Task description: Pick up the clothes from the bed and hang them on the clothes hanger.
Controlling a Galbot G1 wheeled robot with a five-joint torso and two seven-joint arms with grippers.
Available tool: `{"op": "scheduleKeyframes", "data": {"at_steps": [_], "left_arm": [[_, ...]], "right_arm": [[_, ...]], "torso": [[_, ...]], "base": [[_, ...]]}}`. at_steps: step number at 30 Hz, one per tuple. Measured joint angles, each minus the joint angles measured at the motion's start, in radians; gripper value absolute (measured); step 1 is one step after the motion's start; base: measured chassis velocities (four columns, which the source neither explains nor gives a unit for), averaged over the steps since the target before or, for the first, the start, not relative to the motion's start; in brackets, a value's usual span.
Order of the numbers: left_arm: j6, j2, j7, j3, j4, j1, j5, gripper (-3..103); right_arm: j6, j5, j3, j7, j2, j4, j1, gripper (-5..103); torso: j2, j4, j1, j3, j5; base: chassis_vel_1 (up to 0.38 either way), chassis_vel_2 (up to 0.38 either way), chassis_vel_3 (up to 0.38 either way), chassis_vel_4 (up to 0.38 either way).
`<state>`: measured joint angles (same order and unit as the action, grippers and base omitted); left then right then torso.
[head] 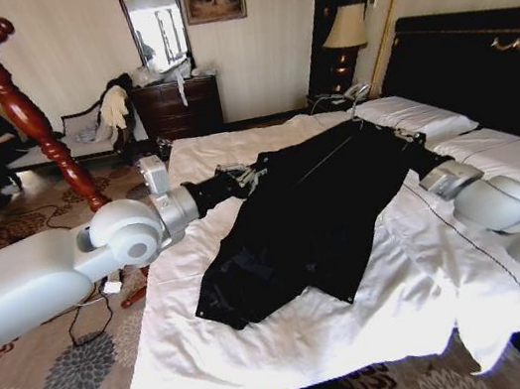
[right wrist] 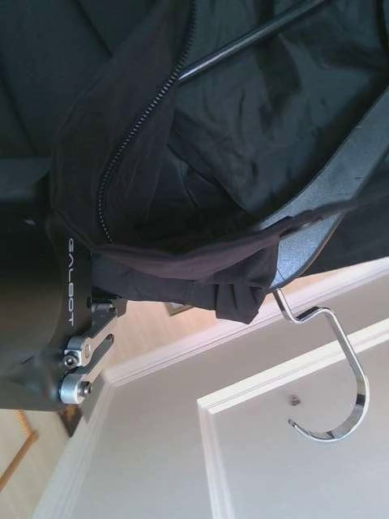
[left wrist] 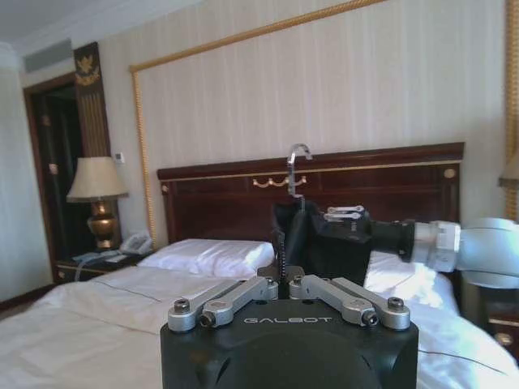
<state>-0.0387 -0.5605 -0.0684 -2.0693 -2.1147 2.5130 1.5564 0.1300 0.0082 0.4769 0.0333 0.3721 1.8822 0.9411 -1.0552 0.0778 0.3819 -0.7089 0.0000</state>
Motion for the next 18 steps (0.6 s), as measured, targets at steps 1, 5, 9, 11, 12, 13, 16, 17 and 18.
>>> {"op": "scheduleKeyframes", "data": {"at_steps": [1, 5, 9, 11, 12, 13, 16, 17, 18], "left_arm": [[-0.004, -0.008, -0.01, -0.001, 0.004, -0.005, 0.0, 0], [-0.096, -0.093, -0.185, -0.003, 0.022, -0.058, -0.022, 0], [-0.143, -0.191, -0.302, -0.005, 0.019, -0.063, -0.016, 0], [-0.155, -0.248, -0.338, -0.01, 0.022, -0.063, -0.001, 0], [-0.161, -0.28, -0.355, -0.01, 0.026, -0.064, 0.008, 0], [-0.169, -0.316, -0.374, -0.01, 0.033, -0.065, 0.015, 0], [-0.186, -0.382, -0.412, -0.01, 0.053, -0.069, 0.028, 0], [-0.193, -0.406, -0.431, -0.01, 0.062, -0.071, 0.034, 0], [-0.196, -0.424, -0.445, -0.01, 0.07, -0.072, 0.04, 0]], "right_arm": [[0.003, 0.002, 0.001, 0.0, -0.005, -0.001, 0.0, 22], [0.052, 0.034, 0.044, -0.004, -0.067, -0.002, 0.027, 22], [0.079, 0.049, 0.053, -0.008, -0.084, 0.001, 0.039, 22], [0.089, 0.058, 0.057, -0.007, -0.092, 0.006, 0.046, 22], [0.096, 0.064, 0.061, -0.006, -0.096, 0.01, 0.05, 22], [0.104, 0.069, 0.065, -0.004, -0.101, 0.013, 0.052, 22], [0.118, 0.078, 0.078, 0.002, -0.107, 0.02, 0.059, 22], [0.123, 0.084, 0.083, 0.004, -0.108, 0.024, 0.062, 22], [0.126, 0.089, 0.085, 0.005, -0.108, 0.027, 0.064, 22]], "torso": [[0.0, 0.0002, 0.0, 0.0, 0.0], [0.0, 0.0004, 0.0, 0.0, 0.0001], [0.0, -0.0004, 0.0, 0.0, 0.0], [0.0, 0.0002, 0.0, 0.0, 0.0001], [0.0, 0.0006, 0.0, 0.0, 0.0004], [0.0, 0.0008, 0.0, 0.0, 0.0007], [0.0, 0.0008, 0.0, 0.0, 0.0005], [0.0, 0.0003, 0.0, 0.0, 0.0003], [0.0, -0.0001, 0.0, 0.0, 0.0002]], "base": [[0.0, 0.0, 0.0, 0.0], [0.0, 0.0, 0.0, 0.0], [0.0, 0.0, 0.0, 0.0], [0.0, 0.0, 0.0, 0.0], [0.0, 0.0, 0.0, 0.0], [0.0, 0.0, 0.0, 0.0], [0.0, 0.0, 0.0, 0.0], [0.0, 0.0, 0.0, 0.0], [0.0, 0.0, 0.0, 0.0]]}}
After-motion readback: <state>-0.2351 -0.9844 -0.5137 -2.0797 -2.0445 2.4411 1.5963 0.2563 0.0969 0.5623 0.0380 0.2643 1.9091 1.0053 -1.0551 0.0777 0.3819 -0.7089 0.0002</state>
